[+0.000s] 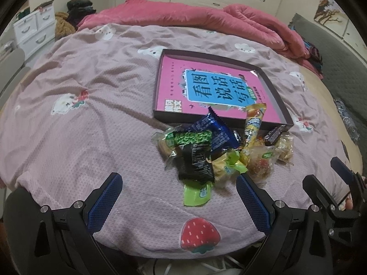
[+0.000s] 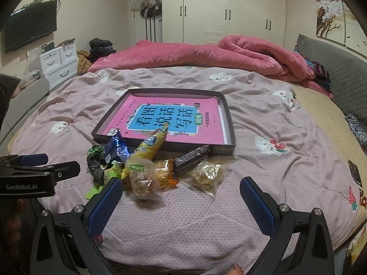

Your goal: Organize snacks

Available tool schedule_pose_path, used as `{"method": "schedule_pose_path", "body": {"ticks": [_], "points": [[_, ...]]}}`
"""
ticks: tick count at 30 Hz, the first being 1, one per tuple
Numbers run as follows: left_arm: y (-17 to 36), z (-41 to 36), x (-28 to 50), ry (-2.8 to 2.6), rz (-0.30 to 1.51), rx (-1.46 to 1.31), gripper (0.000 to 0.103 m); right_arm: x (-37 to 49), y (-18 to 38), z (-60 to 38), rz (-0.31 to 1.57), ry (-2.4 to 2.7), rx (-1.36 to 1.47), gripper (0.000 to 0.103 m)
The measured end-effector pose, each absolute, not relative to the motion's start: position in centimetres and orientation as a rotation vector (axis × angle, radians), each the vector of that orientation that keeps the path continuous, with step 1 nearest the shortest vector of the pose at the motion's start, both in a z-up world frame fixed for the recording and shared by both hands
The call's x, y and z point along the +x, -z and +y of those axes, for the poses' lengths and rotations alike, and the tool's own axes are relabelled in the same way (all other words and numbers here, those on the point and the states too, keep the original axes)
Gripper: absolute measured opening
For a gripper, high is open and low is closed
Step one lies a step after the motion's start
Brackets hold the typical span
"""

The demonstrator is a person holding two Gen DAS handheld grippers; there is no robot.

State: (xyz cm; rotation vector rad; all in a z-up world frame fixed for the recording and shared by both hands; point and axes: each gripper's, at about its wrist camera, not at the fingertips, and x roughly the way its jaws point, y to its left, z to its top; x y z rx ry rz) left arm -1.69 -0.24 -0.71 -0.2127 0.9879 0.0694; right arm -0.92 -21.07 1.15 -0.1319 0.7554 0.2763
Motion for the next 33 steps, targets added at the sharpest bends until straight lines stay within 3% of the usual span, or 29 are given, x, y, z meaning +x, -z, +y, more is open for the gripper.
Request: {"method": "schedule_pose_path", "body": {"ticks": [20,25,32,33], "points": [[3.2,1.3,0.1,-0.006,1.037,-0.340,0.099,0.8,1.0,-19.6,0.830,-0.353,-0.122,0.103],[3.7,1.3,0.8,0.015,1.040,-0.350,0.096,1.8,2.1,-19.1,0.865,-0.352,-0.113,0.093],[4.5,1.6,1.5,0.030,1.054,-0.366,0.090,2.9,3.8,-17.9,0.911,-0.379,-0.128,0.071],[4.6,1.6,1.6,0.036,1.057,-0.369,0.085,3.0,3.9,-17.7,0.913,-0.384,-0.130,0.066]]}}
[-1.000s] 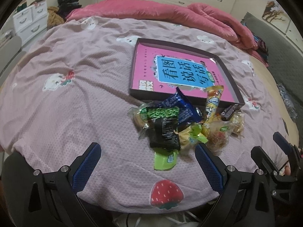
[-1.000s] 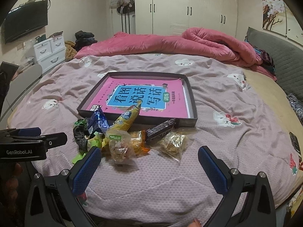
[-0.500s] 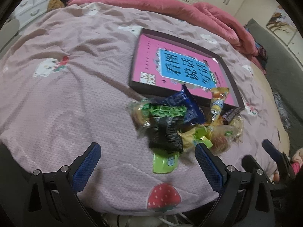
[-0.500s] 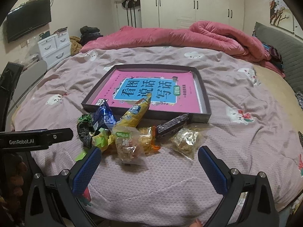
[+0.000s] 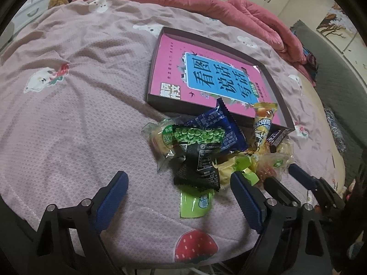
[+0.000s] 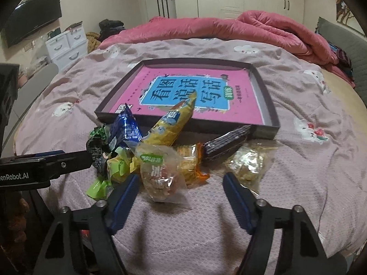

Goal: Organize snacks
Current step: 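Grasp the green-and-black pea snack bag with the left tool while the right tool grasps the clear green-label bag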

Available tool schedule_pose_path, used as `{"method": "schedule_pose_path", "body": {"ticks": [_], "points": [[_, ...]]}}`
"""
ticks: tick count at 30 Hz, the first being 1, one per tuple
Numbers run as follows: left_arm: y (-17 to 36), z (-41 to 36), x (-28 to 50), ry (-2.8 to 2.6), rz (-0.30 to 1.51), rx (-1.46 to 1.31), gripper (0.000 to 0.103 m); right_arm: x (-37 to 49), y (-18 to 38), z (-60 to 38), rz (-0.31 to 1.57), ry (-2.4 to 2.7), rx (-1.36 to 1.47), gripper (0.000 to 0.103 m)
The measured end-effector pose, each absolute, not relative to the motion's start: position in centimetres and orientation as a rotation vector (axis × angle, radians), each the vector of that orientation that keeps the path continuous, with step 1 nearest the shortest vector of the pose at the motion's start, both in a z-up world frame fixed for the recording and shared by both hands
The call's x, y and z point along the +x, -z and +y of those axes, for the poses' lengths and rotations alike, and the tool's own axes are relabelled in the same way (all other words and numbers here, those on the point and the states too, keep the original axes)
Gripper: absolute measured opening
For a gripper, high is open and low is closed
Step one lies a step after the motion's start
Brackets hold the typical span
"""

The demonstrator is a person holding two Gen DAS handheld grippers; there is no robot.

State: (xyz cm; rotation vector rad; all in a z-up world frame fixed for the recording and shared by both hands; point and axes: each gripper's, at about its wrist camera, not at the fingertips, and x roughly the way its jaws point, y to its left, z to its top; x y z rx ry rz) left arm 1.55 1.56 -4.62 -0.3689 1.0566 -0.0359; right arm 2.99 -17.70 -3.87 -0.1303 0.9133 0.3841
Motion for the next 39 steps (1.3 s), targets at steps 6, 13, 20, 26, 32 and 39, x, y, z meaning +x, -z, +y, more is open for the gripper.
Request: {"method": "schedule_pose_path", "body": {"ticks": [6,13,20,26,32,39], "points": [[5.4,1.4,2.2,0.063,1.087,-0.381,0.066,3.2,4.5,-16.8,0.924,-0.422,-0.141,0.044],[5.8,1.2,2.8,0.081,1.088,-0.390,0.066,3.2,4.3,-17.2,0.910,-0.439,-0.108,0.038],[6.2,1.1,3.4,0.104,1.088,-0.402,0.061,3.1,3.7,-17.3,0.885,-0.444,-0.108,0.038],[6.6,1.3,3.9,0.118,1.092,-0.428,0.060,3.1,3.5,-17.4,0.878,-0.446,-0.106,0.038],[7.2,2.1,4.5,0.146,1.100,-0.495,0.059,3.2,3.4,-17.5,0.874,-0.443,-0.106,0.038],[7.1,2.2,4.8,0.188,1.091,-0.515,0.042,3.2,3.4,-17.8,0.870,-0.436,-0.101,0.037]]}}
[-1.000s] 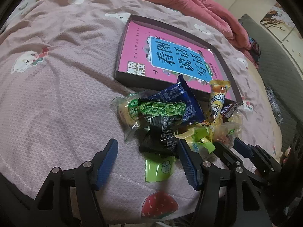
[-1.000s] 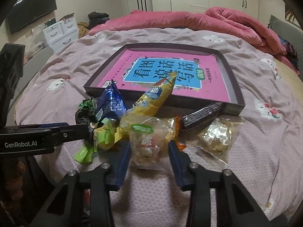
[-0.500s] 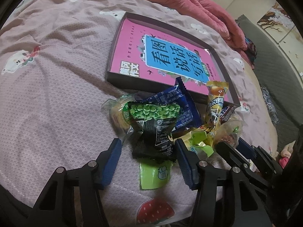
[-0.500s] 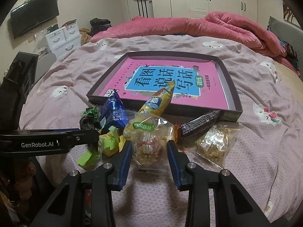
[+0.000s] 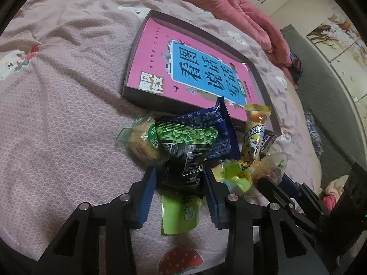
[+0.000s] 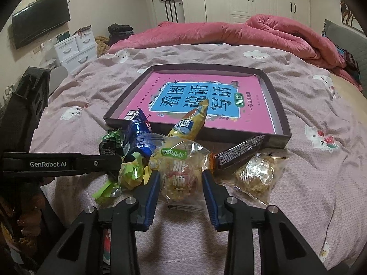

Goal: Organize snacks
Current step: 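Grasp the green-and-black pea snack bag with the left tool while the right tool grasps the clear green-label bag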

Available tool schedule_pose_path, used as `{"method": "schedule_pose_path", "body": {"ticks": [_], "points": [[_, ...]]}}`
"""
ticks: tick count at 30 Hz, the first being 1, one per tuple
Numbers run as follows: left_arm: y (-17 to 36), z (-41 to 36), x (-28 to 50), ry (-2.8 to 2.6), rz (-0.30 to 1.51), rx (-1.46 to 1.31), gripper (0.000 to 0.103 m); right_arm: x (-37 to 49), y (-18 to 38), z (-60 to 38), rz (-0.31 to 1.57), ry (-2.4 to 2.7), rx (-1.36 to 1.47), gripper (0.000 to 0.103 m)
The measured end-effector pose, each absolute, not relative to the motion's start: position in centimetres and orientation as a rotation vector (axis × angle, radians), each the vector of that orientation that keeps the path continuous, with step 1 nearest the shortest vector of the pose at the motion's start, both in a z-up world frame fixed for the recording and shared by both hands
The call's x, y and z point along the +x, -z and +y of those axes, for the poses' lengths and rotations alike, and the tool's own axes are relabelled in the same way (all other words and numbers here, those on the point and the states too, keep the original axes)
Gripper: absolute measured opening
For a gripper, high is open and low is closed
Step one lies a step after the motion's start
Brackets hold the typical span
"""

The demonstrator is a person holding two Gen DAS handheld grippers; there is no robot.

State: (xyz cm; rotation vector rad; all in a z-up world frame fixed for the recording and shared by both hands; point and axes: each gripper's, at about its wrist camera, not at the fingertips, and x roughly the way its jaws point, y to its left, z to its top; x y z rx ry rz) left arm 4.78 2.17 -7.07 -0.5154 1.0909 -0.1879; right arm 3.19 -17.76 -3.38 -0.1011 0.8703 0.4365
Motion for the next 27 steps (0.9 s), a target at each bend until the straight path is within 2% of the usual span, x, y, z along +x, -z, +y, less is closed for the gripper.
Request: {"method": "schedule_pose_path", "body": {"ticks": [10,21,24,27], "points": [[6.5,2.8,3.2,0.202,1.113,-0.528,0.035,3.0,2.8,-18.5,0.844,-0.419,-0.089,0.037],[6.3,2.4,2.3,0.202,1.133,-0.507,0.035,3.1,2.6,-18.8,0.839,-0.410,-0.079,0.037],[5.8,2.0,2.2,0.207,1.115,-0.484,0.028,3.0,2.6,-18.9,0.834,-0.408,-0.078,0.037],[5.4,1.8,2.2,0.219,1.094,-0.468,0.027,3.0,2.4,-18.9,0.823,-0.406,-0.078,0.037]]}}
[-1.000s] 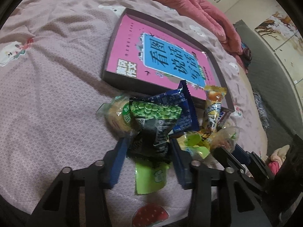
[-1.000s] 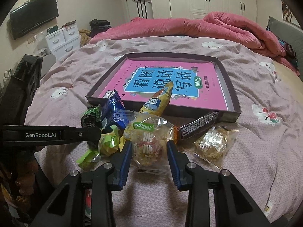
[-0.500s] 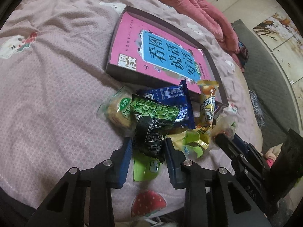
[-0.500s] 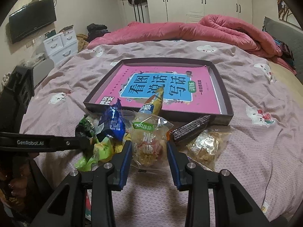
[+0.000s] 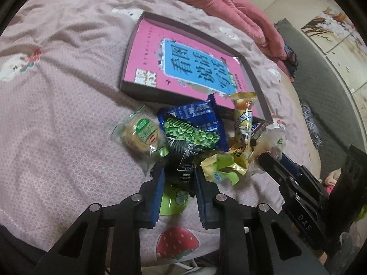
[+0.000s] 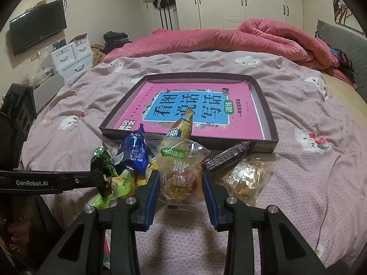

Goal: Organize snacks
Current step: 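Grasp the green-and-black pea snack bag with the left tool while the right tool grasps the clear green-label bag, then lift both held bags and carry them over the tray with both tools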

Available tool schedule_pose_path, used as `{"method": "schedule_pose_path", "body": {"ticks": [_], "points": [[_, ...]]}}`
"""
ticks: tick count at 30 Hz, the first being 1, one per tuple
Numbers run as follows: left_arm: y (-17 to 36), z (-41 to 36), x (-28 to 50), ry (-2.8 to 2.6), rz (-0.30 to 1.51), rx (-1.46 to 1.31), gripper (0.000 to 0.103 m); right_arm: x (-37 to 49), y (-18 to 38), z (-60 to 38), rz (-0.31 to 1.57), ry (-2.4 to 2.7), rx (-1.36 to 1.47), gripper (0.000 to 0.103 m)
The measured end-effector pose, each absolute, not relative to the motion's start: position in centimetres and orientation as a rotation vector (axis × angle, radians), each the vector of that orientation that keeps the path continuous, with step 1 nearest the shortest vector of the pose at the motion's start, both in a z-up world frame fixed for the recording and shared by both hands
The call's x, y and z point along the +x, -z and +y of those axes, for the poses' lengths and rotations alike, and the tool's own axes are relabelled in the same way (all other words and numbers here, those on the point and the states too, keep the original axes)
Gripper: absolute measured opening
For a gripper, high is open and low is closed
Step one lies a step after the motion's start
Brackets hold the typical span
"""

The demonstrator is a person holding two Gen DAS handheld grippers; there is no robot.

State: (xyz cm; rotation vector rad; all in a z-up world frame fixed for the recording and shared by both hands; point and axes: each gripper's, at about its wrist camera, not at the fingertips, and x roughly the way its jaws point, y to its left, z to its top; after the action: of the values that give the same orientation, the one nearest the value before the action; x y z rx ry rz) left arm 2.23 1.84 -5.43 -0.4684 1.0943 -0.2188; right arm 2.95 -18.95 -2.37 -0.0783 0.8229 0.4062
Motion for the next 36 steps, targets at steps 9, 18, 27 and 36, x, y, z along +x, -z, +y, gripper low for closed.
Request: {"method": "schedule_pose_path", "body": {"ticks": [9,18,27,36], "points": [[5.7,2.0,3.2,0.230,1.085,-0.457,0.026,3.0,2.3,-19.1,0.818,-0.404,-0.071,0.037],[3.2,1.1,2.4,0.239,0.984,-0.350,0.025,2.8,1.3,-19.6,0.768,-0.385,-0.069,0.037],[1.2,2.8,2.9,0.207,0.912,-0.386,0.025,3.6,-0.2,-20.3,0.697,-0.350,-0.070,0.037],[0.5,4.2,5.5,0.147,0.884,-0.422,0.025,6.6,-1.1,-21.7,0.667,-0.287,-0.022,0.037]]}}
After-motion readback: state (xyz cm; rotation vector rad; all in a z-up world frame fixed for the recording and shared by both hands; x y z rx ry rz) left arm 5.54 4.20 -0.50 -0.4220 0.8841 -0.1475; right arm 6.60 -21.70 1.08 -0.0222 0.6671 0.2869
